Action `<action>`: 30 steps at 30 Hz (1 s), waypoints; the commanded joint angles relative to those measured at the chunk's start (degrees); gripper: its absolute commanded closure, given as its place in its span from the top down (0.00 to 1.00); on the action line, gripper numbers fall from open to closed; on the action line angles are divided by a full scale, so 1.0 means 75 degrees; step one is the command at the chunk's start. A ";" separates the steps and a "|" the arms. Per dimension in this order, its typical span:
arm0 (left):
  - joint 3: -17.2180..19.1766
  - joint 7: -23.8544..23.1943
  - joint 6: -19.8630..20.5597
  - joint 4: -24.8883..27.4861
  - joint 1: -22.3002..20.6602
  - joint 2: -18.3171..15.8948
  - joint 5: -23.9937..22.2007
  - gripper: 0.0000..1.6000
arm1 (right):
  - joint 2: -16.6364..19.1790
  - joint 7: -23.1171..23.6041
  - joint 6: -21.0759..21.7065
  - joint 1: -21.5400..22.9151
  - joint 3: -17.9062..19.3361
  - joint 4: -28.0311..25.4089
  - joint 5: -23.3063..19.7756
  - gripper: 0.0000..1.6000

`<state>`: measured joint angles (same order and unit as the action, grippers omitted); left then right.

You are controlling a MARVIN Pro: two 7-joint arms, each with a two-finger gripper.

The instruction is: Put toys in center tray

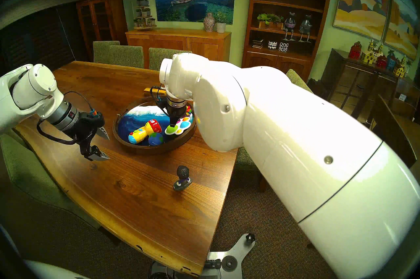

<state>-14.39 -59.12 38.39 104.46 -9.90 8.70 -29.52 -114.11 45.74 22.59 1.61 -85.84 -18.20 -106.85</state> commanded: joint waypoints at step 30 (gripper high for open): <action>0.0218 -0.0004 -0.0010 0.0012 -0.0226 -0.0023 -0.0013 1.00 | 0.0294 0.3204 0.1251 0.1231 -0.0452 -0.0020 0.0364 1.00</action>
<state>-14.27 -59.03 38.39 104.46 -9.92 8.69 -29.61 -112.26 64.34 29.21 5.40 -88.41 -18.40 -105.05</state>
